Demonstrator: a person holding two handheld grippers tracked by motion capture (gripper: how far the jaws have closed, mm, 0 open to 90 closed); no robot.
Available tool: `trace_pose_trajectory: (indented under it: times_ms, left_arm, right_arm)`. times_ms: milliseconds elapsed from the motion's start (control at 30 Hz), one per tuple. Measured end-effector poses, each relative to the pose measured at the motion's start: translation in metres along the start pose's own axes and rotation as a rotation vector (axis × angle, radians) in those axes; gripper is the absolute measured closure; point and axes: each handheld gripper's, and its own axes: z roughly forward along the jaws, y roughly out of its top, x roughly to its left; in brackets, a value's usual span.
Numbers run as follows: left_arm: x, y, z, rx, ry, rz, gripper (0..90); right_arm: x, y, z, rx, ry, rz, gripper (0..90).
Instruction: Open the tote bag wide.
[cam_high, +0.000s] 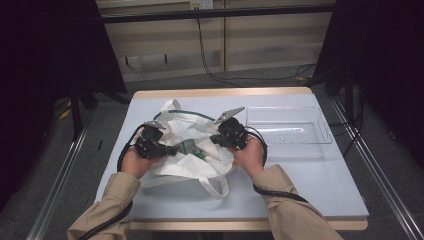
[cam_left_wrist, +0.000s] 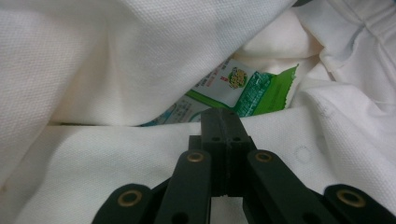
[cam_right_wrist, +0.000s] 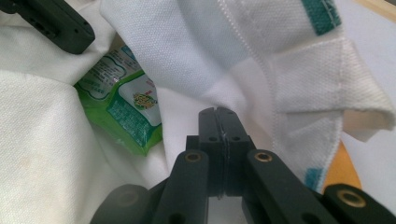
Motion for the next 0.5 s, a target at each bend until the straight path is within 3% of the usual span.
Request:
trace_pose_trajectory:
  times_ms: [167,200,233,300,400,500]
  left_arm:
    - [-0.0018,-0.003,0.0016,-0.004,-0.008,-0.007,90.0]
    - [-0.0004,-0.0036,0.0005,0.014,-0.009,0.017,90.0]
    - [-0.0018,-0.0056,0.0018,-0.005,-0.007,-0.006,90.0]
    - [-0.0004,-0.0062,0.0008,0.013,-0.008,0.016,90.0]
    - [-0.0018,-0.0083,0.0024,-0.007,-0.014,-0.011,90.0]
    - [-0.0014,-0.0092,0.0015,0.003,-0.012,0.008,90.0]
  right_arm:
    - [-0.0017,-0.0001,0.0015,0.0,-0.002,0.012,89.7]
    - [-0.0027,-0.0001,0.0012,0.007,0.0,0.01,89.4]
    - [-0.0041,-0.0004,0.0023,0.013,-0.012,0.009,88.6]
    - [-0.0044,-0.0006,0.0026,0.02,-0.016,0.009,88.3]
    - [-0.0064,-0.0013,0.0039,0.016,-0.018,0.01,86.4]
    - [-0.0093,-0.0015,0.0041,0.021,-0.029,0.022,84.6]
